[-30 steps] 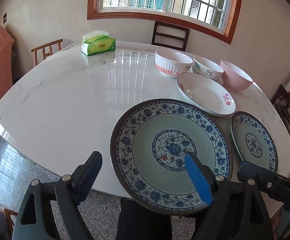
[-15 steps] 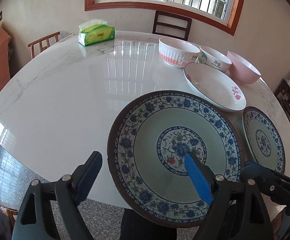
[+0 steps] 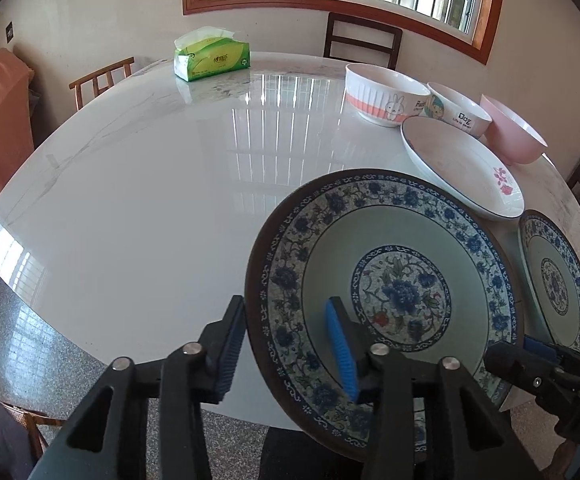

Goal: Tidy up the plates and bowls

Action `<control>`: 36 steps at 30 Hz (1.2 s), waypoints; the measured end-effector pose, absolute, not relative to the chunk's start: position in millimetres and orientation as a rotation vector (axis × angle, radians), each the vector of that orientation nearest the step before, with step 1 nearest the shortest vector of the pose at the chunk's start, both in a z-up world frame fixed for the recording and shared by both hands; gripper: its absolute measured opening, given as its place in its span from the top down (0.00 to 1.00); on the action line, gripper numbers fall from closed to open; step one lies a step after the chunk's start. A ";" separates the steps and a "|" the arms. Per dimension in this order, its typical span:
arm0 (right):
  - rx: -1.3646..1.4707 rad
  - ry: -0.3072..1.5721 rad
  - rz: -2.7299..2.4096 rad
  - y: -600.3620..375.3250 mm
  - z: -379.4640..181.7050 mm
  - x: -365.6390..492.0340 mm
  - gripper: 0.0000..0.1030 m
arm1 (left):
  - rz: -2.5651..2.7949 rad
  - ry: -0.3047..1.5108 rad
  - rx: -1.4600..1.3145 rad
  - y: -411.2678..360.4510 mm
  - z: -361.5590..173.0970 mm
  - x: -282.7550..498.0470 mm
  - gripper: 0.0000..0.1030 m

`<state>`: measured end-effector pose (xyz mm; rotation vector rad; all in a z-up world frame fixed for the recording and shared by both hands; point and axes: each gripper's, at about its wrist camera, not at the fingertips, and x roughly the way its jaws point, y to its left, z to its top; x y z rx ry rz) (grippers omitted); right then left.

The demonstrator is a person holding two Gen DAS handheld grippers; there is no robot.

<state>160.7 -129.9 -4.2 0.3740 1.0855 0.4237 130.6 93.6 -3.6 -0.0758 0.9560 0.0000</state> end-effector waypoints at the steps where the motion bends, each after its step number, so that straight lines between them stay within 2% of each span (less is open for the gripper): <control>1: 0.363 1.075 0.413 -130.3 -4.1 160.3 0.58 | -0.003 0.952 -0.090 97.9 -3.6 131.2 0.68; 3: 0.334 1.072 0.407 -129.2 -4.0 162.4 0.70 | -0.001 0.949 -0.103 103.9 -3.5 132.8 0.69; 9: 0.256 1.052 0.411 -116.3 -3.0 163.3 0.76 | 0.032 0.939 -0.126 113.2 -2.8 135.8 0.71; 33: 0.163 1.028 0.511 -42.5 -4.4 199.7 0.76 | 0.195 0.905 -0.263 191.9 -2.6 145.1 0.73; 36: 0.152 1.031 0.524 -42.7 -4.5 195.4 0.74 | 0.221 0.909 -0.276 196.9 -3.7 143.6 0.60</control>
